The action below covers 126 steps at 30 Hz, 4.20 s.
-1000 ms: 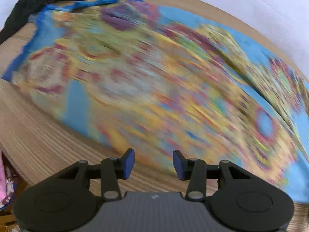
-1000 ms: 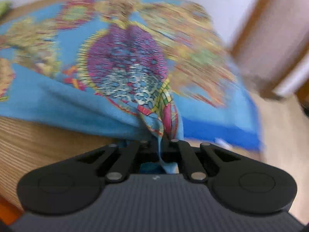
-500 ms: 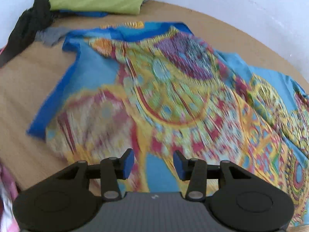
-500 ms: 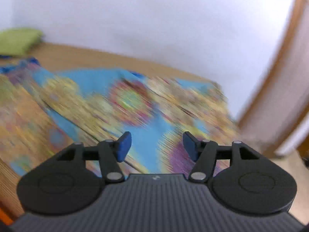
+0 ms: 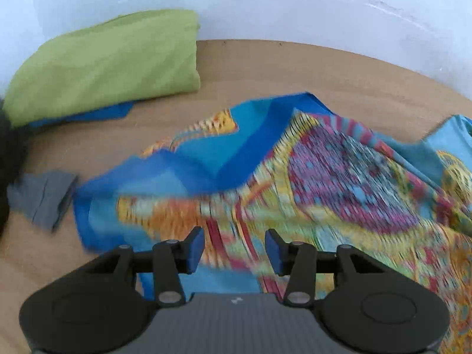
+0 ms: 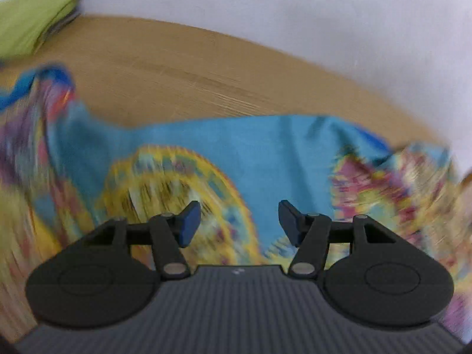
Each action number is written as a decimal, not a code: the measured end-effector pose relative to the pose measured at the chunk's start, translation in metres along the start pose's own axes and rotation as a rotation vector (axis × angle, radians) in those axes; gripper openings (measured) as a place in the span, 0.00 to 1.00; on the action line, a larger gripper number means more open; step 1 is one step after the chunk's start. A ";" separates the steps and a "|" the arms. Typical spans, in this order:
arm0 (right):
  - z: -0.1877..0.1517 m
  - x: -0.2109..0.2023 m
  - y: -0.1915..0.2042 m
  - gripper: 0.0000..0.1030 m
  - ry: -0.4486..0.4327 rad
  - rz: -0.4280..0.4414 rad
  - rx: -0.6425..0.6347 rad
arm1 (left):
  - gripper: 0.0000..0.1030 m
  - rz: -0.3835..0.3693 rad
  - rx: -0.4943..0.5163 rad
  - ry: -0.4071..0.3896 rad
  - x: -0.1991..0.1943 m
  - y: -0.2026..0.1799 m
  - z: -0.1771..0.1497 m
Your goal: Fold clothes
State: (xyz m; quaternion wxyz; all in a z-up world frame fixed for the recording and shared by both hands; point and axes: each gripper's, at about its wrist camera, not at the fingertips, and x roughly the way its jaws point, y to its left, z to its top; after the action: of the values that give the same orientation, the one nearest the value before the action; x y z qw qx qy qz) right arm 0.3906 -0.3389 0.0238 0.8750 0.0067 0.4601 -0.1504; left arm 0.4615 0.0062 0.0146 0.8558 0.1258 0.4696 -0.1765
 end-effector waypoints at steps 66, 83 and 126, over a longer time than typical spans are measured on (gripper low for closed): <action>-0.085 -0.105 0.082 0.45 -0.276 0.072 0.071 | 0.28 -0.274 -0.051 -0.023 0.036 0.012 0.014; -0.072 -0.063 0.140 0.45 -0.224 0.107 -0.003 | 0.06 -0.113 -0.090 0.002 0.093 -0.013 0.043; -0.095 -0.075 0.036 0.45 -0.128 -0.010 -0.487 | 0.02 -0.222 -0.444 -0.333 -0.094 0.134 0.025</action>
State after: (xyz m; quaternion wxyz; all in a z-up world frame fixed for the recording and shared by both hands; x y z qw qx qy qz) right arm 0.2837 -0.2711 0.0250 0.8775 -0.2163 0.4263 -0.0394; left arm 0.4902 0.1349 0.1145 0.9031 -0.1473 0.3607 -0.1804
